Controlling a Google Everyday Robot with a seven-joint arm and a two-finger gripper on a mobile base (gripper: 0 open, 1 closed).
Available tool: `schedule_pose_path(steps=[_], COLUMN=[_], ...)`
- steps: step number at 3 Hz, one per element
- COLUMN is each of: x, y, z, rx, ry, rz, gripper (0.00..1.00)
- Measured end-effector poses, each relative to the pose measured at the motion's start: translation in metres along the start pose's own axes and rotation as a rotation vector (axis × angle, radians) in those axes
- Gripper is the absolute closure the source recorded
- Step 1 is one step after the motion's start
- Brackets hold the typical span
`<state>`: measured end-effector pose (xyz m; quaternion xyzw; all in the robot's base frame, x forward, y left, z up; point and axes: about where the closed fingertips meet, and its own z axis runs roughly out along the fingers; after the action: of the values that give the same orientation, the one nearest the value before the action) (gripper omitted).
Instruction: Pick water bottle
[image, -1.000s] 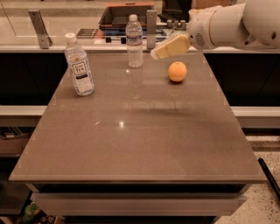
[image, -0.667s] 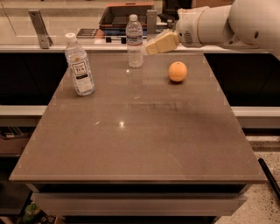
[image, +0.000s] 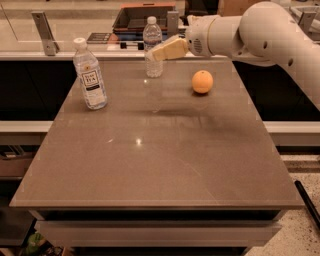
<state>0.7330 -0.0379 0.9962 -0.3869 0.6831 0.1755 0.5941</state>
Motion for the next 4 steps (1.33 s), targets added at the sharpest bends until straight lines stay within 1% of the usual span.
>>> schedule_pose_path(steps=[1,2,4], x=[0.001,0.007,0.025], y=[-0.005,-0.015,-0.039], z=[0.027,0.049,0.076], rx=[-0.006,-0.010,-0.010], ry=[-0.020,-0.034,-0.023], rz=[0.022,0.044,0.083], gripper=[0.00,0.00,0.00])
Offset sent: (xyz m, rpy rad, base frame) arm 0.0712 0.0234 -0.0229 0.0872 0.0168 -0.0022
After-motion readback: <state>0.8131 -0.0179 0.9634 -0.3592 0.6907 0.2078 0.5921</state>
